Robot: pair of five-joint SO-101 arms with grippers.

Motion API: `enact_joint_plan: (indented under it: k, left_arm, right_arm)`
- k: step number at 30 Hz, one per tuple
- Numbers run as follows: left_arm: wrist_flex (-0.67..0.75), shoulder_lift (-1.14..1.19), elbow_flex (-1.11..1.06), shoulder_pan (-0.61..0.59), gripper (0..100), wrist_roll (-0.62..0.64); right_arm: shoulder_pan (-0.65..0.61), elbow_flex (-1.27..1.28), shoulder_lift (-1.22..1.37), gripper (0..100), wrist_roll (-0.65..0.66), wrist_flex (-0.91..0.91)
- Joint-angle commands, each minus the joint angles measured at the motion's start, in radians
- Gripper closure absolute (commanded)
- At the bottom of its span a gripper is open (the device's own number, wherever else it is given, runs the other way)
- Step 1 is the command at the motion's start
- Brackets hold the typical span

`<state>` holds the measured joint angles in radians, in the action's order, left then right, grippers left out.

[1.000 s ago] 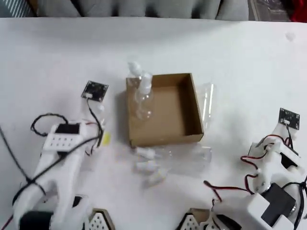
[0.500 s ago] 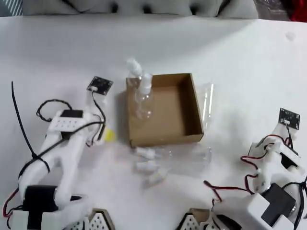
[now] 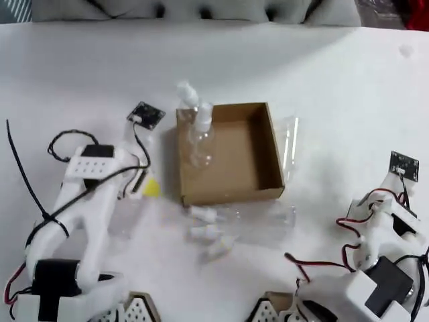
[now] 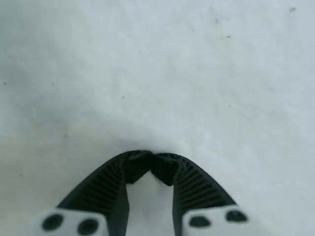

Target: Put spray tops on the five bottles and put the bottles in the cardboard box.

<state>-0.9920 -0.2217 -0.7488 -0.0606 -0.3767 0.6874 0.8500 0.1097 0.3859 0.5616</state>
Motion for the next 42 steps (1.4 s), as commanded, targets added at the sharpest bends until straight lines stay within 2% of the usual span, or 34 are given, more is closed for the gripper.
enact_joint_plan:
  k: [1,8,15,22,29,31,36,42]
  left_arm:
    - [-0.023,0.004,0.078,-0.004,73,-0.083]
    - [-0.101,0.005,0.089,-0.004,72,-0.138]
    - [-0.229,0.077,0.219,-0.025,73,-0.176]
    - [-0.227,0.252,0.305,-0.027,73,-0.173]
    - [-0.189,0.295,0.319,-0.021,73,-0.091]
    - [-0.172,0.297,0.316,-0.025,78,-0.091]
    - [-0.124,0.295,0.267,-0.018,98,-0.092]
    - [-0.084,0.291,0.232,-0.027,98,-0.092]
  right_arm:
    - [-0.031,-0.026,0.102,98.2,0.011,-0.030]
    - [-0.033,-0.026,0.102,98.2,0.012,-0.030]
    - [-0.033,-0.026,0.102,98.2,0.038,-0.030]
    - [-0.033,-0.026,0.102,98.2,0.040,-0.030]
    - [-0.039,-0.026,0.102,98.2,0.041,-0.030]
    - [-0.039,-0.026,0.102,98.2,0.041,-0.030]
    - [-0.042,-0.026,0.102,98.2,0.044,-0.030]
    - [-0.042,-0.026,0.102,98.2,0.044,-0.030]
